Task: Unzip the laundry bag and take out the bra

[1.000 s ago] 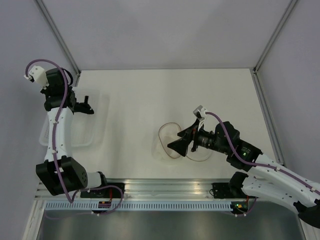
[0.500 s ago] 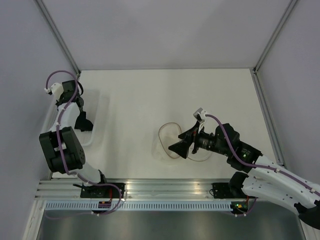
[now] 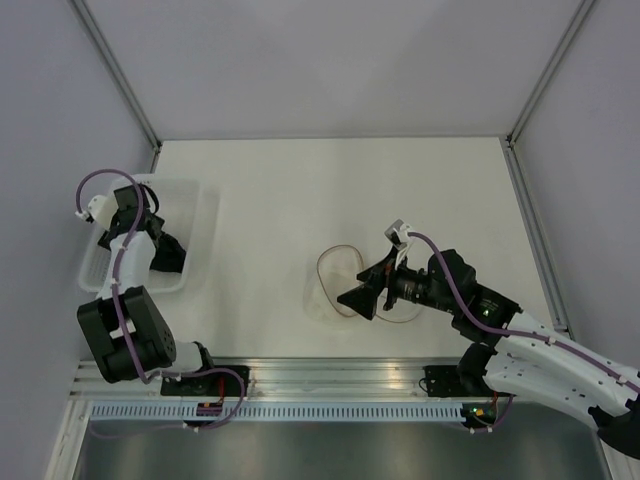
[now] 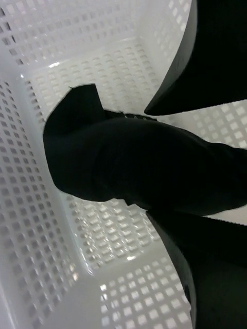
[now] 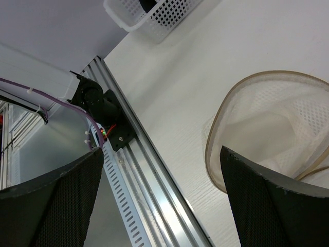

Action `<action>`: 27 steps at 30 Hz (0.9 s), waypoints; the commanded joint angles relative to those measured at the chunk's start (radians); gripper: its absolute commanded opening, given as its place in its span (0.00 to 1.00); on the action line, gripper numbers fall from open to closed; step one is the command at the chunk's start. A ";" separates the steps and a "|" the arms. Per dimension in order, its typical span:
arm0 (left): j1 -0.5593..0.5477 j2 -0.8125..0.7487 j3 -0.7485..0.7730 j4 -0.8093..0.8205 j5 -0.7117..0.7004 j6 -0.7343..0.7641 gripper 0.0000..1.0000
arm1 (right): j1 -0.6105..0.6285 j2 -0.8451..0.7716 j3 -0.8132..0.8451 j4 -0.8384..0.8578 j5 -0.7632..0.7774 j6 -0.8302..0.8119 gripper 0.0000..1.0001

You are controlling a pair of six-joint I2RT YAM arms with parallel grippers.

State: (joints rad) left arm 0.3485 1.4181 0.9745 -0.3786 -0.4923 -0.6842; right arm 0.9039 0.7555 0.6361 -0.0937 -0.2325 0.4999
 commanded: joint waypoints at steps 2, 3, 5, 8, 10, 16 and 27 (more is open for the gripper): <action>0.003 -0.132 -0.055 -0.192 0.003 -0.218 0.84 | -0.002 0.016 0.001 0.054 -0.027 -0.012 0.98; 0.003 -0.158 -0.068 -0.227 0.011 -0.262 0.87 | -0.002 0.021 -0.001 0.055 -0.030 -0.009 0.98; 0.001 -0.228 -0.088 -0.259 0.038 -0.284 0.90 | 0.000 0.016 -0.006 0.057 -0.030 -0.004 0.98; 0.003 -0.329 -0.094 -0.338 0.043 -0.304 0.93 | -0.002 0.001 -0.015 0.046 -0.027 0.000 0.98; 0.001 -0.446 -0.111 -0.368 0.060 -0.301 0.94 | -0.002 -0.022 -0.024 0.032 -0.015 0.002 0.98; 0.003 -0.695 -0.206 -0.346 0.355 -0.215 1.00 | -0.003 -0.051 -0.038 0.019 0.048 0.028 0.98; -0.032 -0.939 -0.329 -0.223 1.111 0.023 1.00 | -0.002 0.086 0.062 -0.412 0.749 0.371 0.98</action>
State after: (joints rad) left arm 0.3321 0.5686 0.6579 -0.6575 0.3508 -0.7570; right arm 0.9039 0.7929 0.6479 -0.2867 0.1917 0.6704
